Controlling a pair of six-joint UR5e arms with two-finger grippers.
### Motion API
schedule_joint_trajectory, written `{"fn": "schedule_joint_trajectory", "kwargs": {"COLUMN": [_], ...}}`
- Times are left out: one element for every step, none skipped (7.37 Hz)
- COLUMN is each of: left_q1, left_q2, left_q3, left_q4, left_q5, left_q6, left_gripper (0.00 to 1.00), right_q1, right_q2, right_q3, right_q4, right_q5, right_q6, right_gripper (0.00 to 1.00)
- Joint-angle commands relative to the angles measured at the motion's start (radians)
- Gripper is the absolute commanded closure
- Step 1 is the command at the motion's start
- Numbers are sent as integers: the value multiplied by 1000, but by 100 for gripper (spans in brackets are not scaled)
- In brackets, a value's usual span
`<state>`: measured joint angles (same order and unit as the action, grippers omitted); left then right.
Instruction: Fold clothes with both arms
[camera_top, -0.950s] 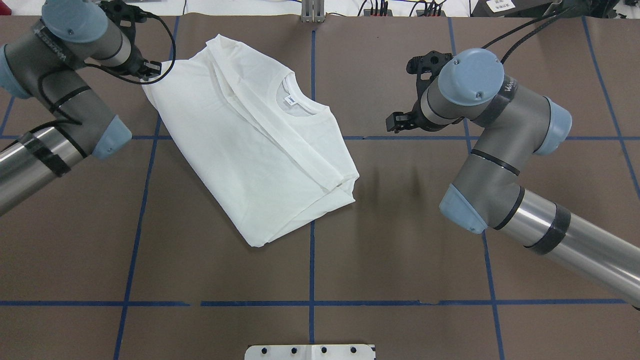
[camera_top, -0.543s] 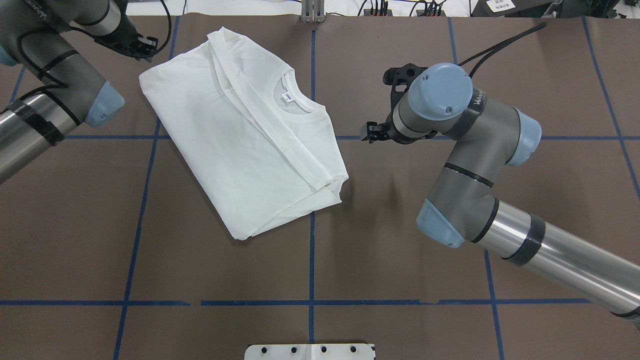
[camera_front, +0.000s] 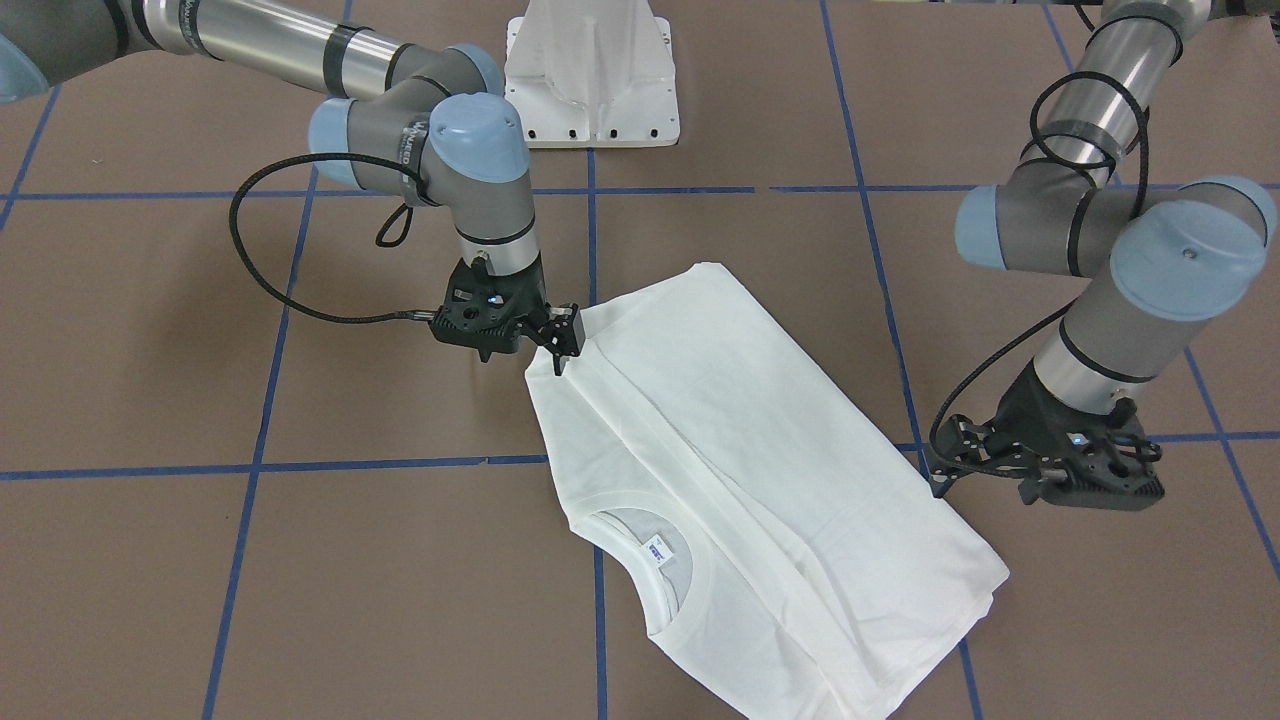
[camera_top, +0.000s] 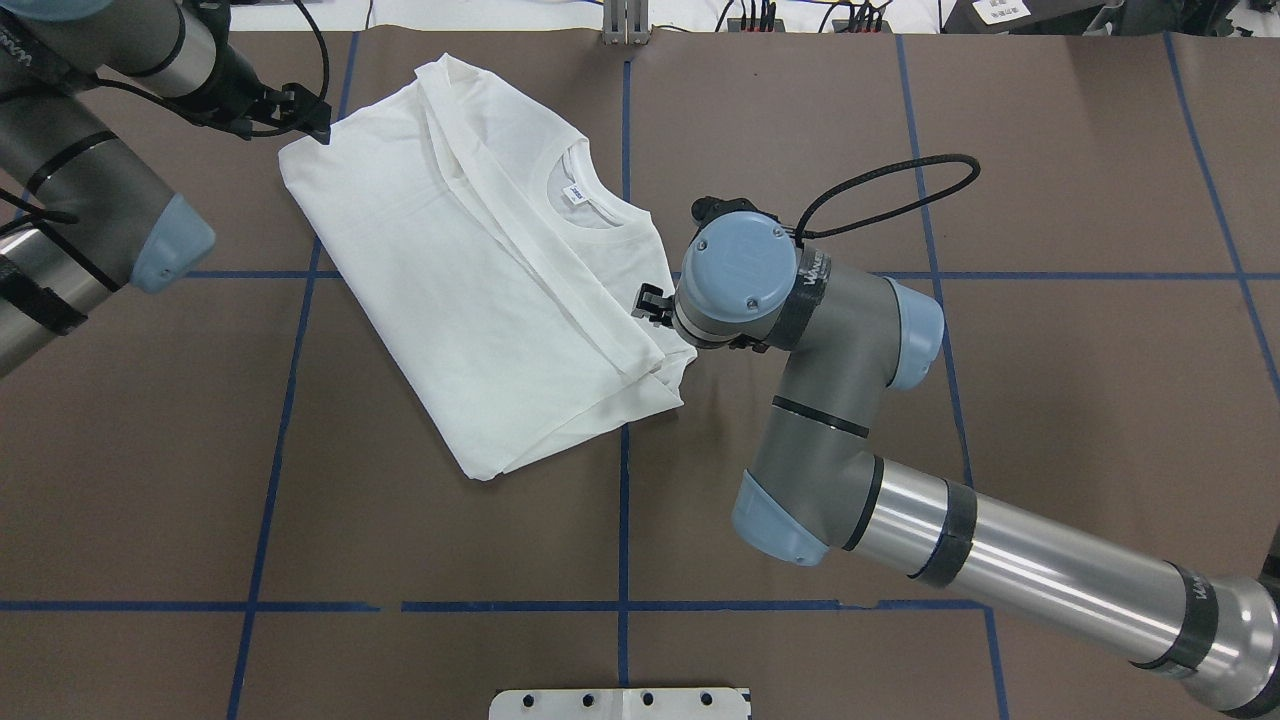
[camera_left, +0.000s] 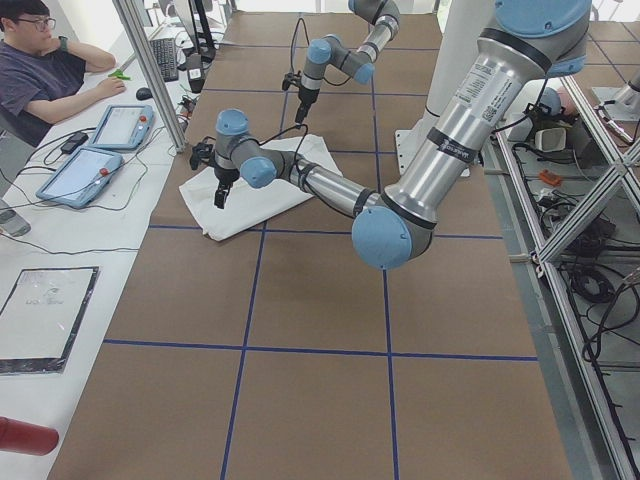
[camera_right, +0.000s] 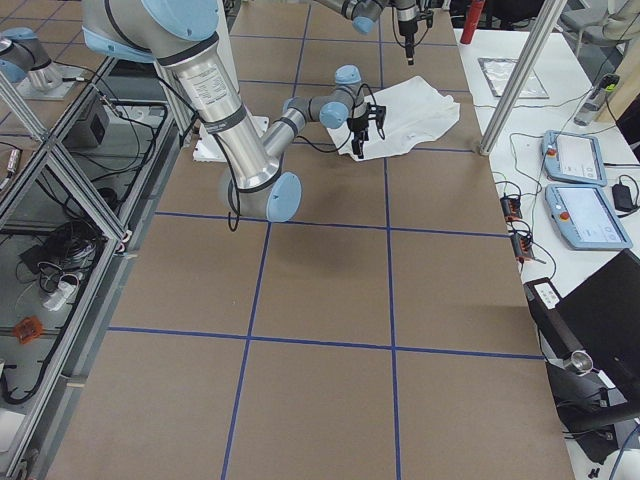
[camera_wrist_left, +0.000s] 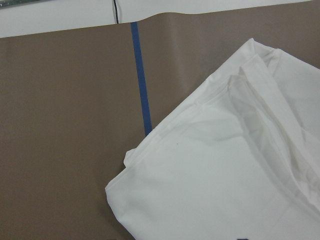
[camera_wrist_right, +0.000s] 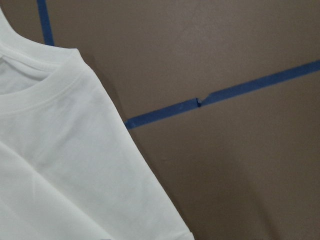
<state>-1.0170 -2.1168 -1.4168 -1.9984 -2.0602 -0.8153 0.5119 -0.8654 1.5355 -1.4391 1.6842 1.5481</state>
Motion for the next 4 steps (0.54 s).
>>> {"fn": "schedule_joint_trajectory", "kwargs": {"left_q1": [38,49,54,54], "left_q2": [3,3,4,4], "left_q3": [-28,-34,-42,-44], "left_q4": [0,0,0,0], "left_q5": [5,6,6,6], "left_q6": [-79,-90,-91,-93], "left_gripper": [0,0,0,0], "right_q1": [-24,-27,-30,-33], "right_q2": [3,0,5,9], "right_q3": [-12,-12,-14,-18], "right_q4": [-29,-37,-38,-38], "right_q5": [-9,-9,-9,-11], "right_q6": [174,208,255,276], "right_gripper": [16,24,40,46]}}
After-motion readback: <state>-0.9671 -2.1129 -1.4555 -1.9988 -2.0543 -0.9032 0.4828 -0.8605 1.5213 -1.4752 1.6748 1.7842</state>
